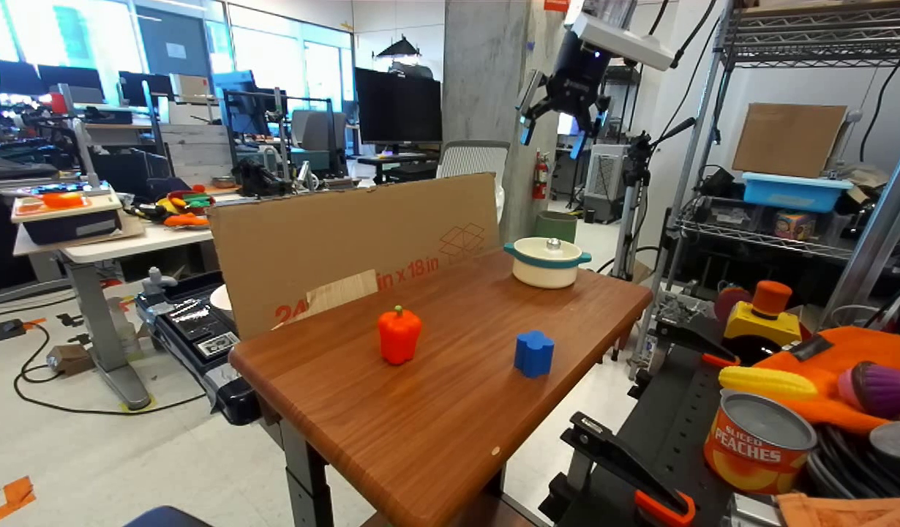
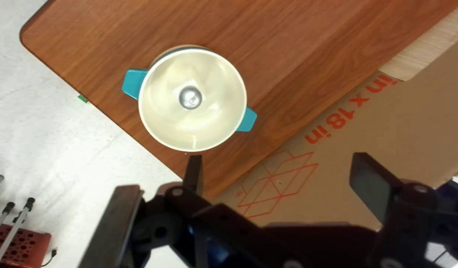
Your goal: Take the cellar in the bowl and put it on the table
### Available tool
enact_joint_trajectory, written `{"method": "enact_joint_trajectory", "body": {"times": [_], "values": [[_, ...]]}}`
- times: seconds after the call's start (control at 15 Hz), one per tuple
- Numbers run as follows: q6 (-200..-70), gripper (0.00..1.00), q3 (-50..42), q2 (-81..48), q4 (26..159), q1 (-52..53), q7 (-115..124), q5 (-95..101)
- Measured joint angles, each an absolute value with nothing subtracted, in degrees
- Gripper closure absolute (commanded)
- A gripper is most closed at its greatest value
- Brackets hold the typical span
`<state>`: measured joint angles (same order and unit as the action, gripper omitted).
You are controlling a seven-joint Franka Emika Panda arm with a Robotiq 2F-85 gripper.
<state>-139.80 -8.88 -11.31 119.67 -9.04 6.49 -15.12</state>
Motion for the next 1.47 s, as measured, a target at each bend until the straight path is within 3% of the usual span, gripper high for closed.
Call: {"method": "enact_joint_trajectory", "body": {"times": [1.47], "values": [[-143.1,0.00,-9.5,-29.5,113.0,-9.5,10.0,-6.8]]}}
